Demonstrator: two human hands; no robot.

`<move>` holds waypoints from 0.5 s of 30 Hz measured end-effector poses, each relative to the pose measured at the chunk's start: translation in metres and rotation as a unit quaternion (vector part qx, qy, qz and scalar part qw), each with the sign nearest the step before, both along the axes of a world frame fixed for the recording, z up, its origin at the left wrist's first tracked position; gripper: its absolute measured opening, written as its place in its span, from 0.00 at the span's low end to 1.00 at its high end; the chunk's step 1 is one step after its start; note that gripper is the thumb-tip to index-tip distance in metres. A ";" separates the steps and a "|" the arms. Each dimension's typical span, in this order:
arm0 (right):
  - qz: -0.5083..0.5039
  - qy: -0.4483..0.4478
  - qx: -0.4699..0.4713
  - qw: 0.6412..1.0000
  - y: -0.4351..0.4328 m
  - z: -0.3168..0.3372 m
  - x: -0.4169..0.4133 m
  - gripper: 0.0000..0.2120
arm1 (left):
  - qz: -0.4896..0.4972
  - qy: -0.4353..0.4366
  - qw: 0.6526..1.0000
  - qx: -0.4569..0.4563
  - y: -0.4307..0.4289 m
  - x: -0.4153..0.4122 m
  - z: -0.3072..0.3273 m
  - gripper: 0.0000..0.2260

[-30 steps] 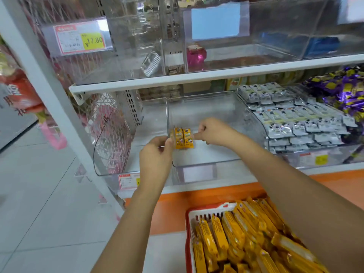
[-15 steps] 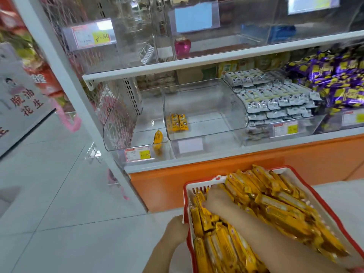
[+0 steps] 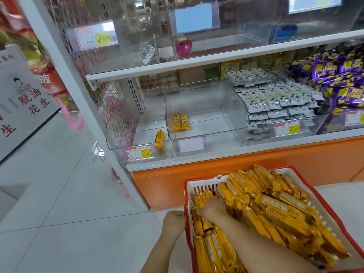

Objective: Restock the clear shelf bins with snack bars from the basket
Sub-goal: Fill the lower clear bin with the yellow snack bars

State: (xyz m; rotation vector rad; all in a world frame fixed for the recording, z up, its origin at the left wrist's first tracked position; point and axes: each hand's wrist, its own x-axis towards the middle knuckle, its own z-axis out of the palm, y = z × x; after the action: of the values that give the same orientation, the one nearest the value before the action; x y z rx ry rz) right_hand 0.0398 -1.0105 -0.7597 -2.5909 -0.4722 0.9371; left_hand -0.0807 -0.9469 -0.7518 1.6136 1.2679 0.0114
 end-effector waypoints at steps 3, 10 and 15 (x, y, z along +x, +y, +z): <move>0.003 0.119 0.091 0.989 -0.012 0.023 0.004 0.17 | 0.001 -0.038 0.998 0.046 -0.005 0.008 0.031 0.10; 0.023 0.012 0.362 0.932 -0.053 0.071 0.001 0.22 | 0.025 -0.200 0.977 -0.072 -0.015 0.043 0.078 0.16; 0.092 -0.065 0.414 0.904 -0.074 0.103 0.016 0.26 | 0.059 -0.279 0.936 -0.205 -0.019 0.061 0.100 0.22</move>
State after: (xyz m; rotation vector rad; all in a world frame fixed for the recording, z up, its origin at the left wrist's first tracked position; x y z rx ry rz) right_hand 0.0554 -1.0842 -0.6570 -1.8436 -0.9266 0.4521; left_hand -0.0199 -0.9657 -0.6519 1.0652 0.8489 0.2485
